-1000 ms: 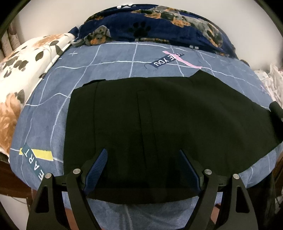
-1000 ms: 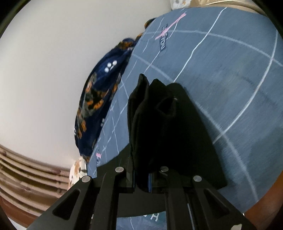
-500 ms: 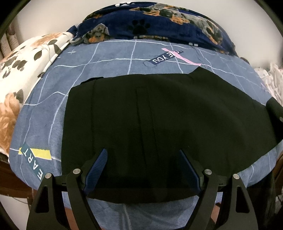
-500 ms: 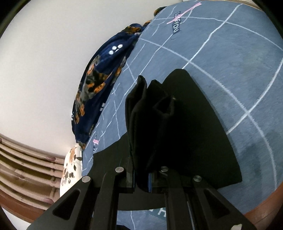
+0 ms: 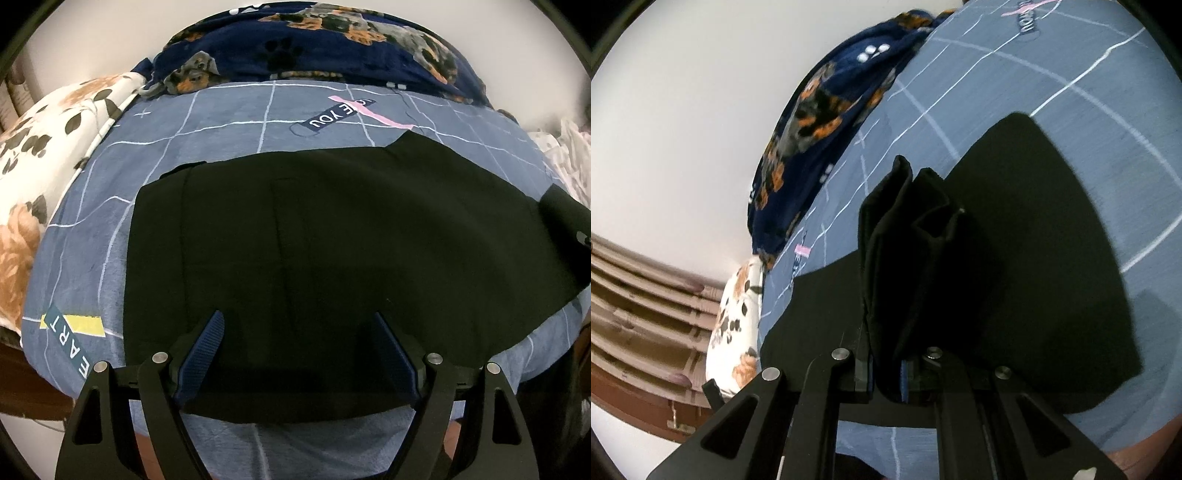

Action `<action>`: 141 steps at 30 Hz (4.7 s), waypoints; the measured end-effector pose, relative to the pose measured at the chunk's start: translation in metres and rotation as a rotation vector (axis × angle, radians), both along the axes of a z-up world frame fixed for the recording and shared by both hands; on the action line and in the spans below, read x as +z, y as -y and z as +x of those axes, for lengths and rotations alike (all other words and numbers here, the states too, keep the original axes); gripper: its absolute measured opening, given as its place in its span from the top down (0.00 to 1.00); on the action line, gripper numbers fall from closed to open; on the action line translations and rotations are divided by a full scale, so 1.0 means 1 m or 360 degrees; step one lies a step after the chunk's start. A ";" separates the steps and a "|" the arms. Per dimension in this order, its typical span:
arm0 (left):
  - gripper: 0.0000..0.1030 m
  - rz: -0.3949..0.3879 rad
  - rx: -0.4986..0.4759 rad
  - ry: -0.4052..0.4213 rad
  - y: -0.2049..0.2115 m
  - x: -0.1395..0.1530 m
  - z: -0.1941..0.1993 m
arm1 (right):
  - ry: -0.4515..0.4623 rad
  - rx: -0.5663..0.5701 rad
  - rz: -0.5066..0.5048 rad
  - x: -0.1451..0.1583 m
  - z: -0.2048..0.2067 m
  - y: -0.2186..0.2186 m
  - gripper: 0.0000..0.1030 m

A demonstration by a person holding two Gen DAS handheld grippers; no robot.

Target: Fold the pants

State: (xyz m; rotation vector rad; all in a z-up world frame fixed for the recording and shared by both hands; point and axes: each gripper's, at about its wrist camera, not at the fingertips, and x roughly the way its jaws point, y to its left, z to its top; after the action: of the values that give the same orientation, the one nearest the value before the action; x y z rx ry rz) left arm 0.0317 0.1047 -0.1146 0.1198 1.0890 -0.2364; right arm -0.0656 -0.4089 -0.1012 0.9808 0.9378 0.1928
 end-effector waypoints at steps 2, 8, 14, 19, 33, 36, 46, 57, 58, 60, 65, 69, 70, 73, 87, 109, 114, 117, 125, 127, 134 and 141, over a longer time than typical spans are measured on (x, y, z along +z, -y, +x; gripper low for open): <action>0.20 0.0000 -0.0003 -0.0002 0.000 0.000 0.000 | -0.0003 0.0027 -0.0002 -0.001 0.003 -0.009 0.91; 0.20 -0.0002 -0.0006 -0.0017 0.001 -0.002 0.001 | -0.0012 0.0091 0.0001 -0.004 0.008 -0.027 0.91; 0.20 0.0011 -0.0016 -0.0028 0.003 -0.004 0.000 | -0.0015 0.0132 -0.0004 -0.005 0.013 -0.036 0.91; 0.20 0.0016 -0.0020 -0.0036 0.003 -0.005 0.001 | -0.0018 0.0151 -0.0006 -0.005 0.016 -0.041 0.91; 0.20 0.0020 -0.0018 -0.0049 0.003 -0.007 0.001 | -0.0025 0.0208 -0.0004 -0.006 0.021 -0.055 0.91; 0.20 0.0018 -0.0017 -0.0052 0.004 -0.007 0.001 | -0.0026 0.0214 -0.0003 -0.006 0.023 -0.058 0.91; 0.18 0.0018 -0.0015 -0.0056 0.003 -0.008 0.001 | -0.0025 0.0235 -0.0016 -0.006 0.023 -0.064 0.91; 0.18 0.0021 -0.0016 -0.0058 0.003 -0.009 0.001 | -0.0021 0.0261 -0.0039 -0.005 0.022 -0.073 0.90; 0.18 0.0022 -0.0016 -0.0058 0.003 -0.009 0.001 | -0.0022 0.0263 -0.0039 -0.005 0.022 -0.074 0.90; 0.18 0.0022 -0.0015 -0.0058 0.004 -0.009 0.001 | -0.0025 0.0266 -0.0041 -0.006 0.022 -0.074 0.90; 0.18 0.0022 -0.0015 -0.0058 0.004 -0.009 0.001 | -0.0027 0.0266 -0.0044 -0.005 0.022 -0.076 0.90; 0.18 0.0021 -0.0015 -0.0060 0.003 -0.009 0.001 | -0.0025 0.0278 -0.0056 -0.004 0.024 -0.079 0.90; 0.18 0.0020 -0.0014 -0.0059 0.004 -0.009 0.001 | -0.0024 0.0282 -0.0061 -0.004 0.024 -0.080 0.90; 0.18 0.0021 -0.0015 -0.0059 0.004 -0.009 0.001 | -0.0024 0.0294 -0.0082 -0.003 0.025 -0.083 0.90; 0.18 0.0022 -0.0015 -0.0061 0.004 -0.008 0.001 | -0.0018 0.0331 -0.0169 0.002 0.029 -0.092 0.89; 0.17 0.0026 -0.0015 -0.0067 0.005 -0.010 0.002 | -0.0020 0.0333 -0.0187 0.003 0.030 -0.096 0.88; 0.16 0.0025 -0.0016 -0.0067 0.005 -0.010 0.001 | -0.0021 0.0332 -0.0186 0.003 0.029 -0.097 0.86; 0.16 0.0026 -0.0015 -0.0068 0.005 -0.010 0.002 | -0.0019 0.0334 -0.0188 0.003 0.030 -0.097 0.86; 0.16 0.0026 -0.0016 -0.0069 0.005 -0.010 0.001 | -0.0015 0.0344 -0.0204 0.003 0.031 -0.102 0.86; 0.16 0.0026 -0.0016 -0.0069 0.005 -0.010 0.002 | -0.0014 0.0348 -0.0205 0.003 0.032 -0.102 0.86; 0.15 0.0026 -0.0016 -0.0069 0.006 -0.010 0.002 | -0.0003 0.0373 -0.0227 0.007 0.032 -0.108 0.86; 0.14 0.0027 -0.0017 -0.0070 0.006 -0.010 0.002 | -0.0004 0.0396 -0.0225 0.007 0.033 -0.113 0.82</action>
State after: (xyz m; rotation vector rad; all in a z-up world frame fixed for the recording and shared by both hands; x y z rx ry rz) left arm 0.0336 0.0987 -0.1250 0.1361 1.1346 -0.2402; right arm -0.0324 -0.2954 -0.0943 0.7330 1.0604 0.3301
